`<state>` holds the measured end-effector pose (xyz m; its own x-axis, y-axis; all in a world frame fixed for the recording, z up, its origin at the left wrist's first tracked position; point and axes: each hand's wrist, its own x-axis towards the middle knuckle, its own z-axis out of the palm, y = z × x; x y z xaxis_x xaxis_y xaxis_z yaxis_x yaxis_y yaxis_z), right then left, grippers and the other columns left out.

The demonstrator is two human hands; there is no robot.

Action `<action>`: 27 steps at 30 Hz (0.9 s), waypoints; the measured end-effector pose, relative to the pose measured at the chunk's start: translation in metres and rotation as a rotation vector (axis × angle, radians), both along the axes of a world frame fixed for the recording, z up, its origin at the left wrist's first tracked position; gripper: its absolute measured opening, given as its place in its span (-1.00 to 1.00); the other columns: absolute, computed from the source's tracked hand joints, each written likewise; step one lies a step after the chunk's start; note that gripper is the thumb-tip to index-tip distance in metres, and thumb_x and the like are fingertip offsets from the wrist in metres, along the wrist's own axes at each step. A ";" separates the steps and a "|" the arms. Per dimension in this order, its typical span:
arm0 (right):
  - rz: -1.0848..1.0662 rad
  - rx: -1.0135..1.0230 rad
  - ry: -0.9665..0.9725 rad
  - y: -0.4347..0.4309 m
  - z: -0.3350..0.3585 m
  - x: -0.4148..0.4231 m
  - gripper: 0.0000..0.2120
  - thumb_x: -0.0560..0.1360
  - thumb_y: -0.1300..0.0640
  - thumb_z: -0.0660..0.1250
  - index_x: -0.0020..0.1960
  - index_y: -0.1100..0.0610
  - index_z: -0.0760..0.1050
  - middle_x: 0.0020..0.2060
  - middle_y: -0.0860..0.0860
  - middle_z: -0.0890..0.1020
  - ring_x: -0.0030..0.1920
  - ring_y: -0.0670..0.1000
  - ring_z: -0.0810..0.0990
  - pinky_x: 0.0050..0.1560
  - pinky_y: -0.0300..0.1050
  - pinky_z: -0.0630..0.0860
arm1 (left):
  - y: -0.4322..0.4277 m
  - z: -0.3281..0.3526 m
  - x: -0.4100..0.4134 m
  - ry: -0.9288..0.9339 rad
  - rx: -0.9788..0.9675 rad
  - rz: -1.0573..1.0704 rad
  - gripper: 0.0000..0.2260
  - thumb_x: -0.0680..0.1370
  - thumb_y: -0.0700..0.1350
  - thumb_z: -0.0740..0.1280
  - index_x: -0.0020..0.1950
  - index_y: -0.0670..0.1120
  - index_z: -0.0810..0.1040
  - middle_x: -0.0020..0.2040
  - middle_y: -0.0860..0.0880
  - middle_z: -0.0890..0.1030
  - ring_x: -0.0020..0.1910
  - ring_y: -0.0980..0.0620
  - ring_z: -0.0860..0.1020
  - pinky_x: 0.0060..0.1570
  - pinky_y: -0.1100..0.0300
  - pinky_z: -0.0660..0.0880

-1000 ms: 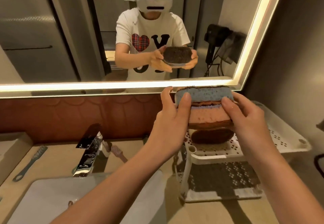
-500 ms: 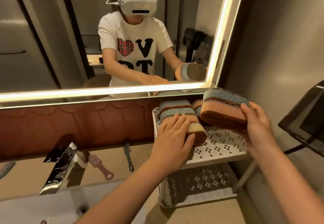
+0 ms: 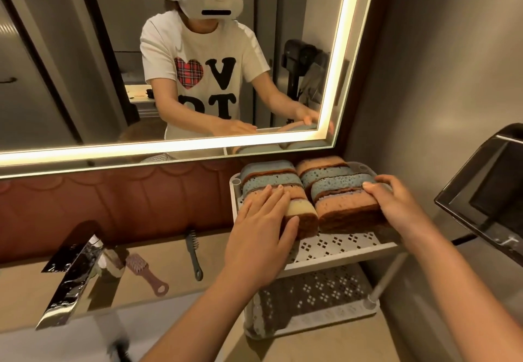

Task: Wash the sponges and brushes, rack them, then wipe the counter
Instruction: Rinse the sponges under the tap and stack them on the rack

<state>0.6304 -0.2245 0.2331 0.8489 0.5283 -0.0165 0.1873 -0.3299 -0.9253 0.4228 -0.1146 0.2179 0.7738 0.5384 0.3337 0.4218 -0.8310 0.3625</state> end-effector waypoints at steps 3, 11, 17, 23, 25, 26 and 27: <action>0.040 -0.056 0.042 0.005 -0.002 0.004 -0.69 0.52 -0.03 0.26 0.21 0.05 0.40 0.09 0.13 0.54 0.09 0.14 0.53 0.12 0.10 0.51 | -0.001 0.000 0.000 0.006 -0.002 -0.002 -0.46 0.56 0.21 -0.12 0.52 0.09 0.04 0.54 0.14 0.08 0.51 0.20 -0.08 0.46 0.24 -0.18; 0.220 -0.164 0.024 0.012 -0.004 0.000 -0.61 0.60 -0.10 0.05 0.23 0.10 0.47 0.08 0.09 0.61 0.11 0.08 0.55 0.19 0.01 0.45 | -0.001 -0.001 0.001 0.072 0.024 -0.018 -0.43 0.53 0.22 -0.16 0.53 0.10 -0.04 0.55 0.13 -0.02 0.52 0.16 -0.15 0.47 0.20 -0.21; 0.122 -0.495 -0.222 0.014 -0.010 0.004 -0.34 0.49 -0.34 -0.14 0.41 0.01 0.30 0.32 0.17 0.43 0.37 0.23 0.28 0.39 0.19 0.21 | -0.001 0.000 0.001 0.127 0.038 -0.034 -0.43 0.54 0.23 -0.19 0.53 0.09 -0.06 0.56 0.11 -0.02 0.52 0.13 -0.15 0.46 0.17 -0.23; 0.036 -0.354 -0.478 0.012 0.003 -0.016 -0.53 0.58 -0.07 0.09 0.43 0.09 0.26 0.37 0.15 0.36 0.37 0.20 0.23 0.34 0.12 0.22 | 0.005 0.017 0.004 0.124 -0.023 -0.083 -0.52 0.62 0.11 0.03 0.52 0.02 0.10 0.54 0.04 0.12 0.53 0.06 0.02 0.49 0.12 -0.06; 0.049 -0.267 -0.567 0.012 0.008 -0.031 -0.62 0.57 -0.03 0.15 0.34 0.07 0.39 0.30 0.12 0.44 0.33 0.16 0.28 0.31 0.12 0.28 | 0.006 0.021 -0.003 0.072 -0.034 -0.102 -0.55 0.62 0.08 0.05 0.50 0.03 0.15 0.53 0.04 0.16 0.52 0.07 0.06 0.46 0.14 -0.04; 0.066 -0.228 -0.596 0.012 0.012 -0.039 -0.65 0.56 -0.02 0.17 0.29 0.06 0.43 0.28 0.10 0.47 0.32 0.14 0.30 0.30 0.13 0.30 | 0.006 0.022 -0.006 0.041 -0.044 -0.107 -0.56 0.62 0.07 0.06 0.50 0.05 0.16 0.53 0.05 0.16 0.51 0.08 0.07 0.45 0.14 -0.04; 0.094 -0.196 -0.623 0.012 0.015 -0.047 -0.69 0.55 -0.01 0.19 0.25 0.06 0.47 0.25 0.07 0.49 0.31 0.11 0.31 0.30 0.13 0.31 | 0.005 0.023 -0.011 0.010 -0.057 -0.113 -0.57 0.62 0.07 0.07 0.49 0.07 0.18 0.53 0.06 0.16 0.51 0.10 0.07 0.45 0.13 -0.04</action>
<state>0.5837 -0.2122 0.2477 0.6813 0.6375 0.3598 0.7045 -0.4373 -0.5590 0.4122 -0.1097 0.2410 0.8338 0.4656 0.2965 0.3308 -0.8515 0.4070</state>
